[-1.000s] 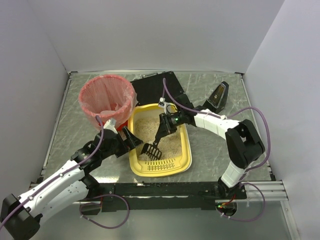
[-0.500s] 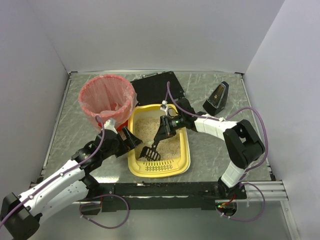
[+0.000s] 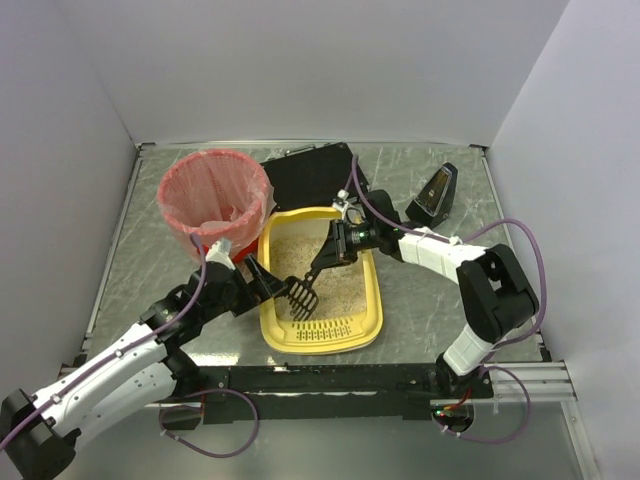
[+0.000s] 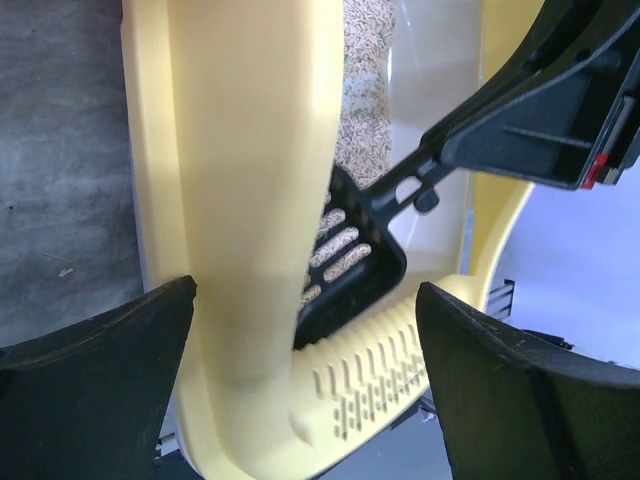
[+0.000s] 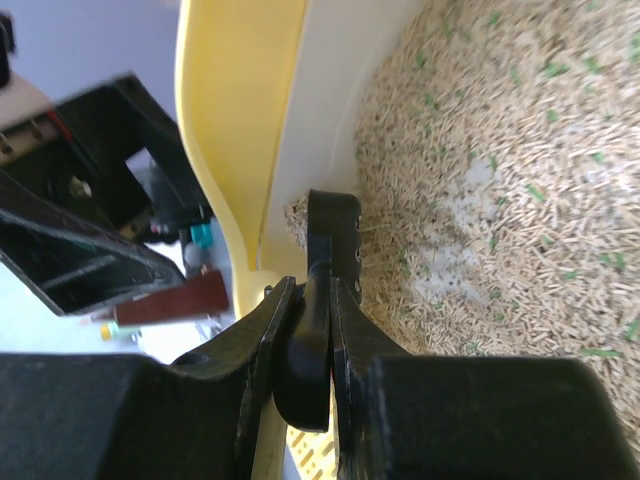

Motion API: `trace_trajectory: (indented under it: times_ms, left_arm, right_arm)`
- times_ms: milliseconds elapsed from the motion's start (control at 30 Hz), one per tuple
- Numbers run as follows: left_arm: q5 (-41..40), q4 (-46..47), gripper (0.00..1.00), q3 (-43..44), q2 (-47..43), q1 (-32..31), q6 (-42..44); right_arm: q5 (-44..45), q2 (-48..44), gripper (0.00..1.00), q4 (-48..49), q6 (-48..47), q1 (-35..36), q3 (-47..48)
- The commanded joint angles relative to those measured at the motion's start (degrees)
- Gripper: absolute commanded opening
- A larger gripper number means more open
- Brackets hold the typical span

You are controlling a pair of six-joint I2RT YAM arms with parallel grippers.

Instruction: Clean the litter box

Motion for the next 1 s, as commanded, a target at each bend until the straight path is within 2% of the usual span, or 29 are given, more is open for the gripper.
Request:
trace_trajectory:
  times_ms: [0,233,400,533,733,967]
  left_arm:
    - [0.8,0.7,0.97,0.8,-0.7,-0.3,-1.0]
    - [-0.3,-2.4,0.97,2.6,0.4,-0.3,-0.2]
    - [-3.8,-11.9,0.97,7.2,0.0,-0.4,2.2]
    - [-4.6,-15.4,0.97,9.5,0.4,-0.4,3.9]
    - [-7.9,-22.5,0.97,14.4,5.8,-0.5,5.4]
    - [-6.0,-19.3,0.97,15.4,7.0,-0.8,7.0]
  right_arm:
    - [1.9,-3.4,0.0,3.6,4.0,-1.2,0.1]
    - [4.1,-4.1,0.0,2.5,3.1,-1.2,-0.1]
    - [5.3,-5.6,0.0,3.7,4.5,-1.4,-1.4]
    - [6.6,-6.9,0.0,4.7,5.5,-1.5,-1.9]
    - [8.7,-9.8,0.0,6.7,8.0,-2.7,-3.6]
    - [10.8,-12.0,0.0,5.3,7.6,-3.6,-3.3]
